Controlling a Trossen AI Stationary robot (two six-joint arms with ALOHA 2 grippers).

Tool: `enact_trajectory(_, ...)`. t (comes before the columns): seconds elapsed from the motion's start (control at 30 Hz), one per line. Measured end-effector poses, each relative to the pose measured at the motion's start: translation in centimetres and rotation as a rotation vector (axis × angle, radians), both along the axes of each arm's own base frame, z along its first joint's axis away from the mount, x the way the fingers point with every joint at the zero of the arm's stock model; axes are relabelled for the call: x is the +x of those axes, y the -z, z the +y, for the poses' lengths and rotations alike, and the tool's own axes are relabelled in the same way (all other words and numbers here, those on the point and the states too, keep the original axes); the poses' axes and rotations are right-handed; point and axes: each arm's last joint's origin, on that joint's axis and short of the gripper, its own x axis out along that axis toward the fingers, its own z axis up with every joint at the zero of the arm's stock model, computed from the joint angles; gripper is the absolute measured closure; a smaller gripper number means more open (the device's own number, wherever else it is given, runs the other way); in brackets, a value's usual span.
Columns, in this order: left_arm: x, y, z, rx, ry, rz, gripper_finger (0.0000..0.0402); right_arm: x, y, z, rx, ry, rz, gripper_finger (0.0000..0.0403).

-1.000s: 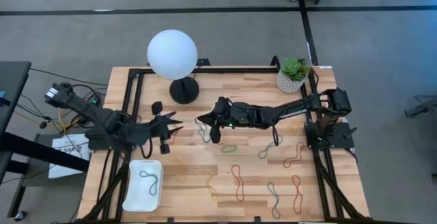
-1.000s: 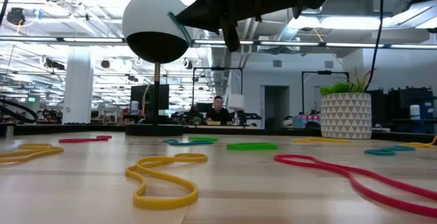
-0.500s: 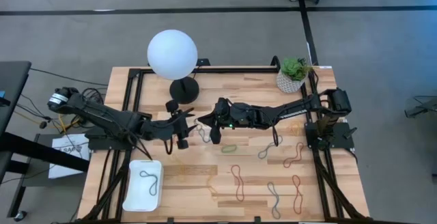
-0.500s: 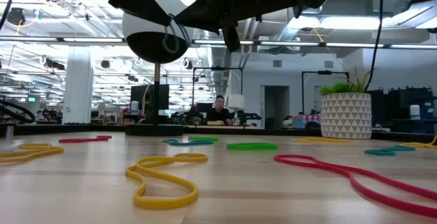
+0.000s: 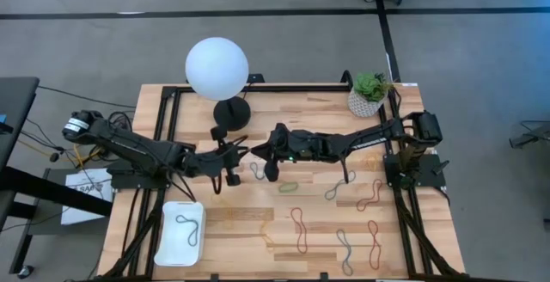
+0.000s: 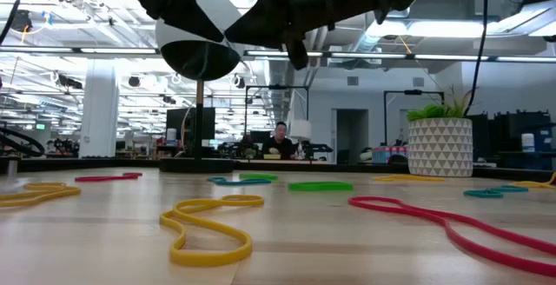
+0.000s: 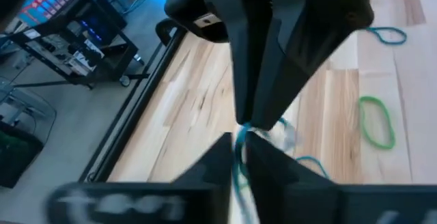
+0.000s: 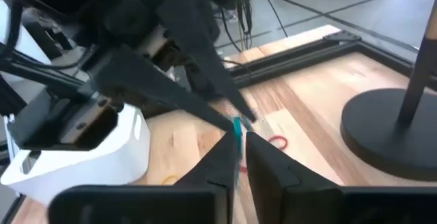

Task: Pick and place items into bin
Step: Put the blue rubber band into the white bin

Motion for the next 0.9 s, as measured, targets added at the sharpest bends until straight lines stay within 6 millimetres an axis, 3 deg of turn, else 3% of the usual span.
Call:
enact_trajectory(0.33,-1.0,0.9,-1.1,0.023,0.044,0.119,0.0399,-0.5,1.4,0.8,0.000,-0.020,0.152,0.0324)
enact_trajectory(0.53,-3.8,-0.1,-2.1,-0.051,0.015,0.202,0.0401,-1.7,3.1,2.6,0.065,-0.025,0.356,0.0326)
enact_trajectory(0.73,-8.0,-3.4,-3.6,-0.326,0.149,0.395,0.0401,-3.2,4.4,4.9,0.067,-0.059,0.534,0.0327)
enact_trajectory(0.9,-10.9,-4.9,-5.2,-0.663,0.387,0.614,0.0401,-3.5,4.5,6.3,0.046,-0.103,0.540,0.0327)
